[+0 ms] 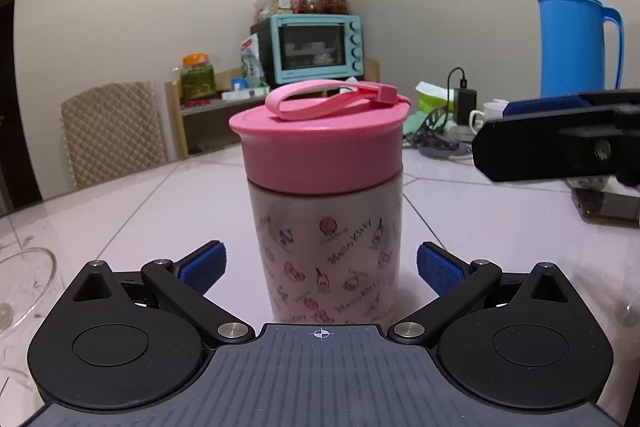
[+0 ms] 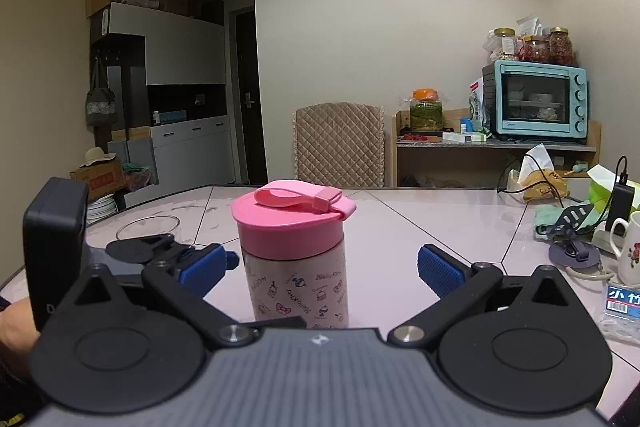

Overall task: Unscrew bottle cap and pour
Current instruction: 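Move both tools toward the pink-lidded bottle, left tool to its body, then close the left gripper around the bottle body while the right tool approaches the cap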

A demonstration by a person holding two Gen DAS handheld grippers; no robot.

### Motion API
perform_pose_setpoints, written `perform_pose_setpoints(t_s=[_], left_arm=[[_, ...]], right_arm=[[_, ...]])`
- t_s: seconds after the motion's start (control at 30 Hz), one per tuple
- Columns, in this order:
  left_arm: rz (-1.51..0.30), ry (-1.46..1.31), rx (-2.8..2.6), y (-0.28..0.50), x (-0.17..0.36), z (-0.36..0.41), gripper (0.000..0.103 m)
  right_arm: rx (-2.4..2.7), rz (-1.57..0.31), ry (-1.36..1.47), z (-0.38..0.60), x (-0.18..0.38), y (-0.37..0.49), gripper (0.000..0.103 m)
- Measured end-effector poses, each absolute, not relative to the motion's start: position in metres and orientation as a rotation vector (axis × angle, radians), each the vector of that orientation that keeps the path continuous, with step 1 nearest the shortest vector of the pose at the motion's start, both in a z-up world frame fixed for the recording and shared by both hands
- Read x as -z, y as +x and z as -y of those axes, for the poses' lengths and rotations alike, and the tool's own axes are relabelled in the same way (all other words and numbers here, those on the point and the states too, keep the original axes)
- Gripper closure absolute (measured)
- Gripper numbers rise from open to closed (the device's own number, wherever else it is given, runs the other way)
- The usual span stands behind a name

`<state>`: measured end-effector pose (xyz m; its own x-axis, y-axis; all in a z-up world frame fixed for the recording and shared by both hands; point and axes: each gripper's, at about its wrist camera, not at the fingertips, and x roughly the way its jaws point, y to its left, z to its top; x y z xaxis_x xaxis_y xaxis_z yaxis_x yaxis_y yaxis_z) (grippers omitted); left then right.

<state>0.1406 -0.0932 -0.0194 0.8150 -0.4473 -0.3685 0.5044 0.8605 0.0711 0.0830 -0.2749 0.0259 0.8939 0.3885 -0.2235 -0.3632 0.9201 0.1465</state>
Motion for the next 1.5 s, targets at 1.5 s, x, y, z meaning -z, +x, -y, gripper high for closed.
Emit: perform_pose_setpoints(t_s=[1.5], left_arm=[[-0.351, 0.080, 0.596, 0.174, 0.029, 0.095, 0.012]], right_arm=[[-0.420, -0.257, 0.027, 0.253, -0.031, 0.118, 0.000]])
